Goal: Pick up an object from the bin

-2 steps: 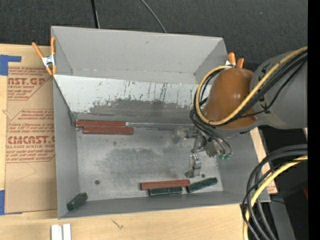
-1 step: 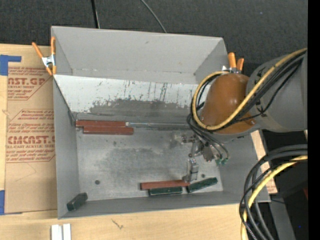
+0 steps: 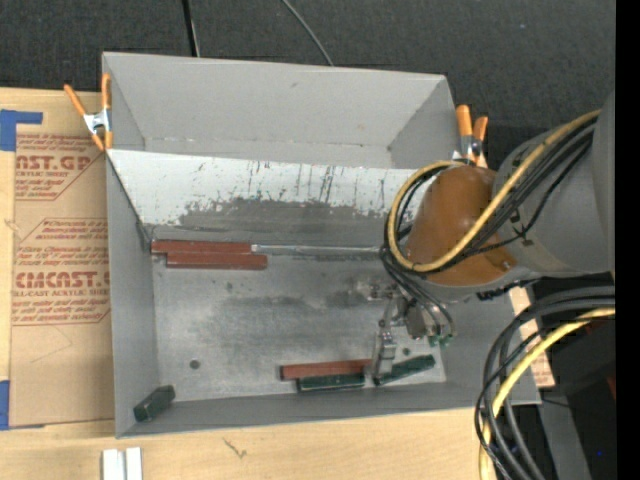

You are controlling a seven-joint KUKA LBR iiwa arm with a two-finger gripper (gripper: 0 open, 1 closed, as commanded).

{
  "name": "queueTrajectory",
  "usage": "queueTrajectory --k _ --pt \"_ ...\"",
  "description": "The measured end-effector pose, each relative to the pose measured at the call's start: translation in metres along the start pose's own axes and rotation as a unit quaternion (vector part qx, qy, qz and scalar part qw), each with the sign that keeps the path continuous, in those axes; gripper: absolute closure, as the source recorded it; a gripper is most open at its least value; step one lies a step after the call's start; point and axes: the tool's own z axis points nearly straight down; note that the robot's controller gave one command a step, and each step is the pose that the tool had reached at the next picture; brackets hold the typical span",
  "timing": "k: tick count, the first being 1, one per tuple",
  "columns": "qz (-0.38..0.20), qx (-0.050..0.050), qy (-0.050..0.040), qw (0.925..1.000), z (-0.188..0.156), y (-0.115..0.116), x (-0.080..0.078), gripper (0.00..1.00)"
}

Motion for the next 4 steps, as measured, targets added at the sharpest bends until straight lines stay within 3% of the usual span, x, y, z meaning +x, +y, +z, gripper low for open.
queueTrajectory --k 1,2,3,4 --pt "-0.084 0.000 -0.0008 0.9965 0.019 -0.011 0.013 1.00" --pt "-0.084 0.000 -0.0008 0.9965 0.019 -0.011 0.013 1.00" --pt "-0.110 -0.001 0.0031 0.9939 -0.019 -0.003 0.007 1.00" --pt "-0.186 0.001 -0.0021 0.9825 -0.051 0.008 0.014 1.00"
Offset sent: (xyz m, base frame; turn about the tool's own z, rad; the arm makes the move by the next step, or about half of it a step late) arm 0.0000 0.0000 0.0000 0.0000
